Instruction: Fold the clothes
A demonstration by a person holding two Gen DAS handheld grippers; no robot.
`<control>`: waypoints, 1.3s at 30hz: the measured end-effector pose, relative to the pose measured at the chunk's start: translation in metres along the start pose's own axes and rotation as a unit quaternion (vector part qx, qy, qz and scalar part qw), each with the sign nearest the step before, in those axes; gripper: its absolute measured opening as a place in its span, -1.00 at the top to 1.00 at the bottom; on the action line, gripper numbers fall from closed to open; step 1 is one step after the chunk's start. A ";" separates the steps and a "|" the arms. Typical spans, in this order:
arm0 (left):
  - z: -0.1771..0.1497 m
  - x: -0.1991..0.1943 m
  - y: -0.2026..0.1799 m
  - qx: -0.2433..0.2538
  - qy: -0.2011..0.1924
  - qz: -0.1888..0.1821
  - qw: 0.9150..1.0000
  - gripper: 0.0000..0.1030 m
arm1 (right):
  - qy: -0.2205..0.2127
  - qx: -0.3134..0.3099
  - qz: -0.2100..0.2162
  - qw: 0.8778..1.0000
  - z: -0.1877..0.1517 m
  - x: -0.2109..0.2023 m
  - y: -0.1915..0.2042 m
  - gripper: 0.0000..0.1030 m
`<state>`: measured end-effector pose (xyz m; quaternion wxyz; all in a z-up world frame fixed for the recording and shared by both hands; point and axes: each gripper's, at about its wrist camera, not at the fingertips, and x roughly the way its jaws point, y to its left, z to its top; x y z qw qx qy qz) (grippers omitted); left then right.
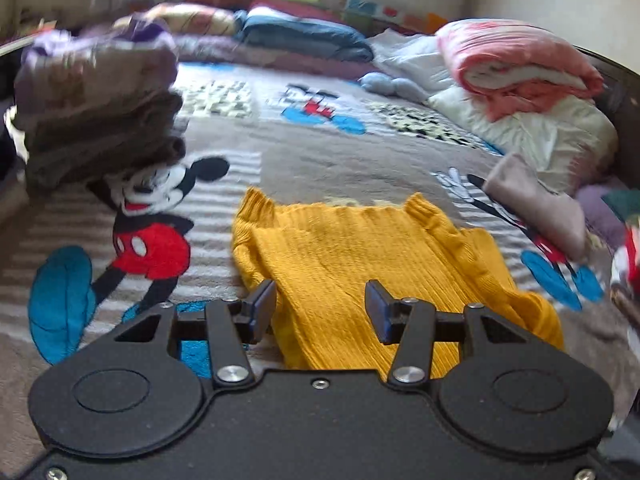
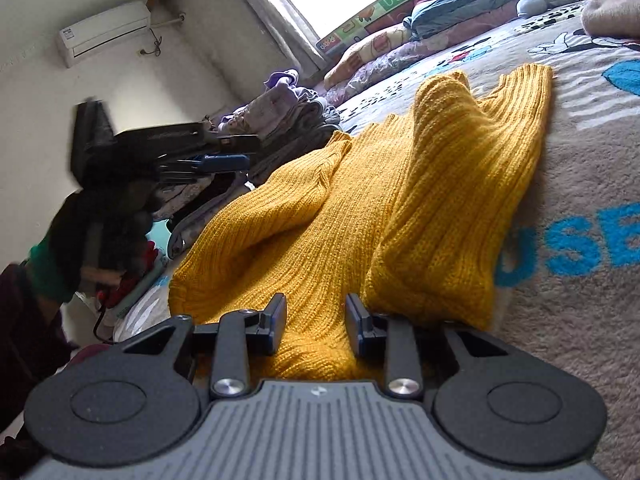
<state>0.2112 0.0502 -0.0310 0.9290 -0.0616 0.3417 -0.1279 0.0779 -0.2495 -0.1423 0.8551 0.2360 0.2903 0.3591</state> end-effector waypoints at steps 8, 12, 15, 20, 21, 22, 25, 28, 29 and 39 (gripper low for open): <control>0.022 0.057 0.015 -0.046 0.064 0.027 0.997 0.19 | -0.013 0.010 0.019 1.000 -0.003 -0.001 -0.008 0.40; 0.024 0.076 0.022 -0.060 0.084 0.030 0.994 0.49 | -0.018 0.018 0.032 0.999 -0.003 -0.003 -0.012 0.40; 0.023 0.069 0.022 -0.068 0.068 0.029 0.995 0.89 | -0.021 0.022 0.039 0.999 -0.003 -0.004 -0.014 0.40; 0.020 0.005 0.025 -0.064 -0.025 0.031 0.997 0.90 | -0.023 0.025 0.044 0.998 -0.003 -0.005 -0.016 0.40; 0.019 -0.010 0.028 -0.067 -0.047 0.032 0.996 0.90 | -0.024 0.026 0.045 0.998 -0.003 -0.005 -0.017 0.40; 0.017 -0.026 0.033 -0.070 -0.068 0.037 0.994 0.90 | -0.024 0.026 0.045 0.998 -0.003 -0.005 -0.017 0.40; 0.009 -0.069 0.049 -0.079 -0.129 0.057 0.987 0.90 | -0.025 0.025 0.044 0.998 -0.003 -0.005 -0.017 0.40; -0.002 -0.105 0.068 -0.088 -0.178 0.079 0.977 0.90 | -0.027 0.025 0.044 0.998 -0.003 -0.005 -0.017 0.40; -0.007 -0.113 0.075 -0.093 -0.189 0.083 0.974 0.90 | -0.027 0.025 0.045 0.998 -0.003 -0.004 -0.016 0.40; -0.071 -0.127 0.138 -0.185 -0.205 0.118 0.954 0.90 | -0.032 0.024 0.041 0.998 -0.007 -0.004 -0.017 0.44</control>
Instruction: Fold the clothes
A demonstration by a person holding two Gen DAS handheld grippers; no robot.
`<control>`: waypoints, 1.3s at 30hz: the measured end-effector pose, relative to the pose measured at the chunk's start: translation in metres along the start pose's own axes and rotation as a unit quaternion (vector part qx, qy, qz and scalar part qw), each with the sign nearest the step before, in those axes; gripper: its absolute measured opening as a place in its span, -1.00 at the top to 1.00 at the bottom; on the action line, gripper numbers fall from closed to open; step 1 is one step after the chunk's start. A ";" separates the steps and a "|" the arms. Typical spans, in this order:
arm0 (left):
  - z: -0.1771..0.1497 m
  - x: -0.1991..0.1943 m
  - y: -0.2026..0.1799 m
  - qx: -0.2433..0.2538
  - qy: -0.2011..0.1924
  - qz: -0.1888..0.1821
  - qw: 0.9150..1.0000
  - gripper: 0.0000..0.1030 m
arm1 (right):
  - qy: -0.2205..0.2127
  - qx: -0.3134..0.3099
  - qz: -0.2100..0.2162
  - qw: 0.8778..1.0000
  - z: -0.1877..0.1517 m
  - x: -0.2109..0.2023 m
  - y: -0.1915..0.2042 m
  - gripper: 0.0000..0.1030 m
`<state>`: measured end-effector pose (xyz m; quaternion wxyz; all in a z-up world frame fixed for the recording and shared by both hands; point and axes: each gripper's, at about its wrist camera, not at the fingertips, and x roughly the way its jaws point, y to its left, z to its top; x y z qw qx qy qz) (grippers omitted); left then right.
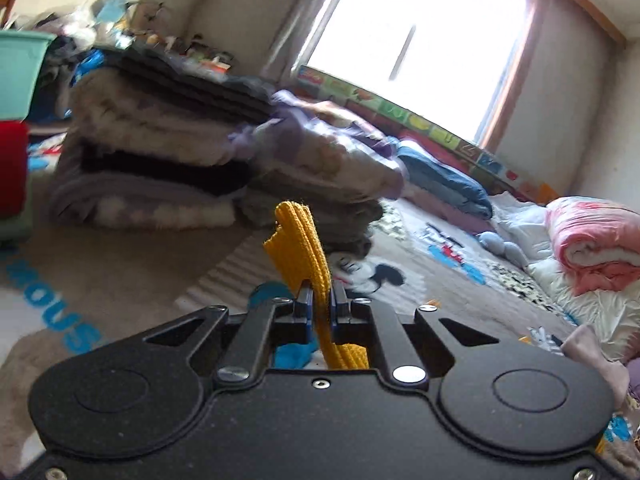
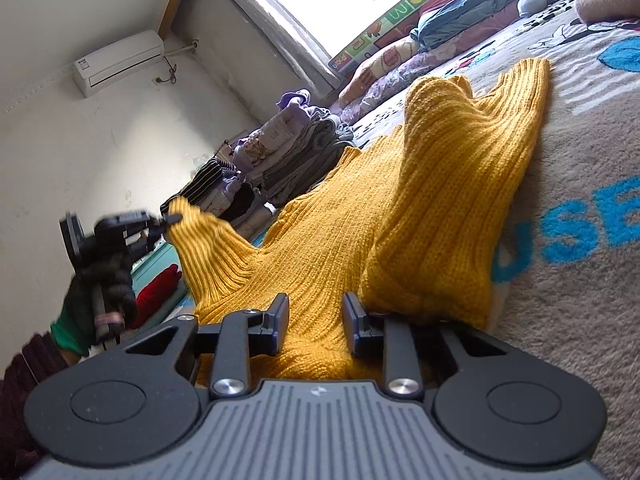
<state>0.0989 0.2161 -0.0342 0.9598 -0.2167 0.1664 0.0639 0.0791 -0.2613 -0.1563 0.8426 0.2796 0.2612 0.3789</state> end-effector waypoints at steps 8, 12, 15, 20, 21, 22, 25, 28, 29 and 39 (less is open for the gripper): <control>-0.008 0.009 0.053 -0.046 0.027 0.038 0.998 0.90 | 0.003 -0.008 -0.014 1.000 0.001 0.001 0.002 0.48; -0.014 0.020 0.069 -0.057 0.064 0.087 0.993 0.84 | 0.004 -0.017 -0.024 1.000 0.000 0.002 0.005 0.49; -0.017 0.020 0.065 -0.025 0.062 0.161 0.985 0.79 | 0.007 -0.029 -0.036 0.999 -0.001 0.002 0.010 0.49; -0.008 -0.004 0.038 0.030 0.014 0.191 0.981 0.70 | 0.013 -0.056 -0.064 0.996 -0.003 0.004 0.022 0.48; -0.008 -0.008 0.030 0.033 0.018 0.167 0.985 0.67 | 0.015 -0.060 -0.069 0.996 -0.004 0.004 0.024 0.48; -0.009 -0.012 0.021 0.037 0.023 0.143 0.989 0.66 | 0.017 -0.061 -0.072 0.995 -0.003 0.002 0.027 0.48; -0.022 -0.015 -0.016 0.079 0.052 0.079 0.992 0.62 | 0.024 -0.062 -0.080 0.995 -0.002 -0.004 0.035 0.36; -0.041 -0.014 -0.055 0.115 0.094 0.016 0.989 0.32 | 0.027 -0.073 -0.074 0.994 0.000 -0.016 0.048 -0.02; -0.047 -0.015 -0.067 0.123 0.102 -0.003 0.987 0.19 | 0.023 -0.076 -0.064 0.995 0.002 -0.021 0.054 -0.05; -0.113 0.021 -0.128 0.202 0.210 -0.056 0.955 0.16 | -0.124 0.074 -0.126 0.981 0.033 -0.075 0.007 -0.06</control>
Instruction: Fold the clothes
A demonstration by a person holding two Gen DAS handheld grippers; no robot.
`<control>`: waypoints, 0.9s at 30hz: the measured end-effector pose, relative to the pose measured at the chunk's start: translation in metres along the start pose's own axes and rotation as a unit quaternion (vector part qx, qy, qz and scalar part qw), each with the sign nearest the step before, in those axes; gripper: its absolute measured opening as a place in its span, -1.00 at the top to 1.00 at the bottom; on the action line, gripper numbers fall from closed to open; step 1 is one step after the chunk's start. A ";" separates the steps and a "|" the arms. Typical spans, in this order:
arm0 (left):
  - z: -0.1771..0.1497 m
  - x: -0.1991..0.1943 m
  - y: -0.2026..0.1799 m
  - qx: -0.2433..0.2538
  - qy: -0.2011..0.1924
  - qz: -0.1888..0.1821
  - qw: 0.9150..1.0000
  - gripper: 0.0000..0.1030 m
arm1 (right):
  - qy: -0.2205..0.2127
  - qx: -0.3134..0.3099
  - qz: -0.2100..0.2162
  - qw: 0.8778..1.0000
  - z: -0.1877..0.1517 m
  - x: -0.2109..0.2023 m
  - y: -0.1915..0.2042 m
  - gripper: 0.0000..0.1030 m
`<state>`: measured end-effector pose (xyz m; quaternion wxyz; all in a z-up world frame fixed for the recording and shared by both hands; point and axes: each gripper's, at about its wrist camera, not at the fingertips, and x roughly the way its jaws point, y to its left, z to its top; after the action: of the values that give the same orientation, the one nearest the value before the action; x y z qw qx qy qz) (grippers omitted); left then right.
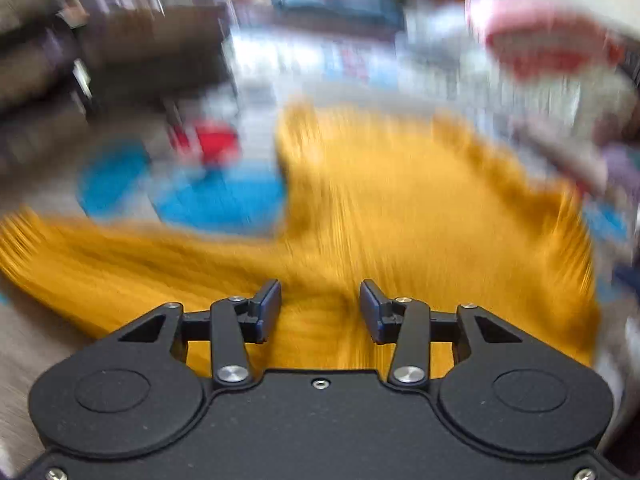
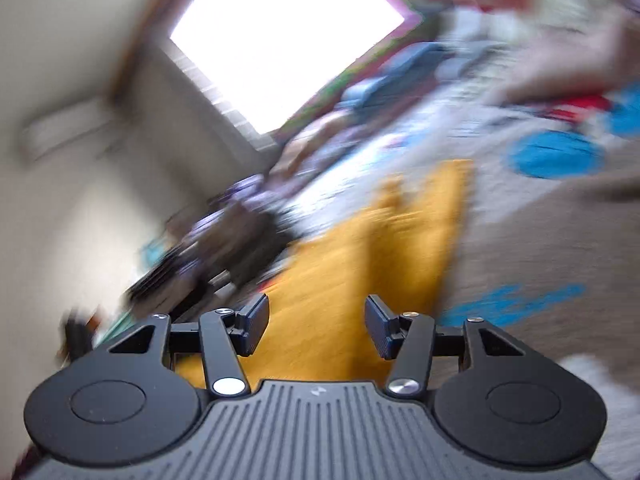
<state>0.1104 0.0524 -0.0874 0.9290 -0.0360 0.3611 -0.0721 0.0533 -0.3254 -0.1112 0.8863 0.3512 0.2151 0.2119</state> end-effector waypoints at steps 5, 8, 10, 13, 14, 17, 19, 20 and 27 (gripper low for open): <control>0.005 -0.004 -0.005 0.009 -0.010 -0.006 1.000 0.14 | -0.007 0.061 -0.070 0.996 0.031 0.028 -0.044 -0.06; 0.005 -0.001 -0.002 -0.008 -0.018 -0.015 1.000 0.14 | 0.000 0.062 -0.082 0.995 0.055 0.057 -0.053 -0.06; 0.007 0.004 -0.001 -0.011 -0.016 -0.018 1.000 0.14 | 0.013 0.062 -0.089 0.994 0.071 0.080 -0.058 -0.06; 0.010 0.010 -0.001 -0.011 -0.014 -0.022 1.000 0.14 | 0.029 0.054 -0.104 0.993 0.088 0.110 -0.060 -0.06; 0.011 0.010 -0.001 -0.011 -0.014 -0.021 1.000 0.14 | 0.037 0.059 -0.103 0.992 0.093 0.119 -0.063 -0.06; 0.014 0.013 -0.001 -0.011 -0.010 -0.024 1.000 0.06 | 0.058 0.064 -0.105 0.991 0.100 0.140 -0.068 -0.05; 0.015 0.015 -0.002 -0.009 -0.003 -0.029 1.000 -0.07 | 0.064 0.059 -0.109 0.990 0.104 0.148 -0.070 -0.04; 0.014 0.016 -0.003 -0.002 0.002 -0.030 1.000 -0.16 | 0.065 0.058 -0.111 0.990 0.105 0.152 -0.070 -0.04; 0.009 0.017 -0.017 0.046 0.016 -0.017 0.999 -0.41 | 0.072 0.003 -0.110 0.991 0.112 0.167 -0.046 0.74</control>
<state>0.1266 0.0330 -0.0901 0.9224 0.0019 0.3716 -0.1050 0.2591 -0.3271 -0.1088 0.8855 0.3117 0.3161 0.1374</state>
